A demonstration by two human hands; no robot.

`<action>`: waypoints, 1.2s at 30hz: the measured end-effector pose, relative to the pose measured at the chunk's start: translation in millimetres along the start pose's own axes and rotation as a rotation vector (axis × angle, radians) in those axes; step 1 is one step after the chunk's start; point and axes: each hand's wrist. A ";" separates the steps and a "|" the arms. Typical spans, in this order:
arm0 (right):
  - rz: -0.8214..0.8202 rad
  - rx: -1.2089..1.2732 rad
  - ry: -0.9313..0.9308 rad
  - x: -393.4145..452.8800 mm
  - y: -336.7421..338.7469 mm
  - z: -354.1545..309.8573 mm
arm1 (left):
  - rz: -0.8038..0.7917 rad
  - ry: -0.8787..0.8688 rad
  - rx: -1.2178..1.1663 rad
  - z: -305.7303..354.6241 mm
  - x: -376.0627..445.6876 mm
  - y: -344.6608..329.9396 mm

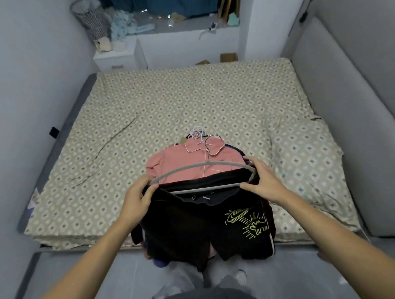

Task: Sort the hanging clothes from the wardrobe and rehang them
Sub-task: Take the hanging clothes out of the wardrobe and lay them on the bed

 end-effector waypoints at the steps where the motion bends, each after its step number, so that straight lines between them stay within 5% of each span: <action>1: -0.033 -0.005 -0.031 13.5 -1.6 2.8 | -0.004 0.020 -0.006 -8.1 10.5 0.7; 11: -0.060 -0.022 -0.276 126.3 -29.7 32.9 | -0.085 0.120 -0.073 -95.0 127.5 -3.1; 15: 0.012 -0.079 -0.341 160.8 -41.7 46.3 | -0.175 0.446 -0.097 -145.8 154.3 -16.0; 19: -0.013 -0.058 -0.309 196.8 -59.4 59.7 | -0.429 0.649 -0.016 -194.9 162.6 -34.8; 25: -0.031 0.028 -0.260 237.3 -64.5 81.8 | -0.125 0.572 -0.068 -184.6 175.4 -43.3; 36: 0.051 0.079 -0.258 228.0 -66.2 67.9 | -0.109 0.491 -0.121 -191.4 189.8 -25.6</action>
Point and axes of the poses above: each hand's wrist, its own x-axis towards the middle knuckle, its own y-axis out of the back of the hand, z = x × y, and after that the axes turned 5 degrees about -x, right-handed
